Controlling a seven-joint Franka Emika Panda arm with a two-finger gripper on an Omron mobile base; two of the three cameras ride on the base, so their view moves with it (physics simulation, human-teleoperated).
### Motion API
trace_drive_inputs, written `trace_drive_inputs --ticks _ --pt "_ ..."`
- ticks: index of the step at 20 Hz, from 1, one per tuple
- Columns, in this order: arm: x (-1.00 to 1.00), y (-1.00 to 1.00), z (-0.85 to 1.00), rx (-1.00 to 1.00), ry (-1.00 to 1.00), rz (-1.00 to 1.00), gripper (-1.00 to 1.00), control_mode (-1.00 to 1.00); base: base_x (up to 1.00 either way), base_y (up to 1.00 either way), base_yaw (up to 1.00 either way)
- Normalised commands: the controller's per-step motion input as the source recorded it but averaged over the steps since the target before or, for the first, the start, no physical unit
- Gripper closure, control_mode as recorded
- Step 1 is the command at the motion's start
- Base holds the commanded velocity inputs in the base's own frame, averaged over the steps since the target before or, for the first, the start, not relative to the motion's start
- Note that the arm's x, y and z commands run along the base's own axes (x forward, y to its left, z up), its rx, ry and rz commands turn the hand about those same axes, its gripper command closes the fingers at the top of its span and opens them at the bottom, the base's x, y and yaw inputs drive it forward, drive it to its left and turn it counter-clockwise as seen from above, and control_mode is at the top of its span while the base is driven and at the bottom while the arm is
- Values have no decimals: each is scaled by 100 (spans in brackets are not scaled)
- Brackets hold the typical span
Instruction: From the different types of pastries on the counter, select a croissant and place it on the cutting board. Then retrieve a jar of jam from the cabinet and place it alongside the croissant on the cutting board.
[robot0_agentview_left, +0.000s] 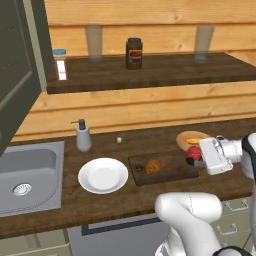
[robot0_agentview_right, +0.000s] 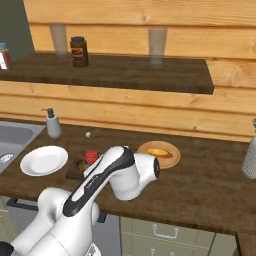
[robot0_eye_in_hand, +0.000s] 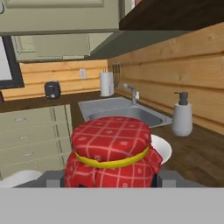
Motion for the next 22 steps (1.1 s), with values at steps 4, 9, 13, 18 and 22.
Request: trace_drive_inputs --ticks 4,9,13,18,22 --pt "33 0 -24 0 0 1 100 -100 0 0 0" --pt "29 0 -23 0 0 2 100 -100 0 0 0" --pt "21 0 -25 0 0 1 100 -100 0 0 0" --pt "27 0 -23 0 0 1 100 -100 0 0 0" --pt "43 -4 -19 0 0 2 100 -100 0 0 0"
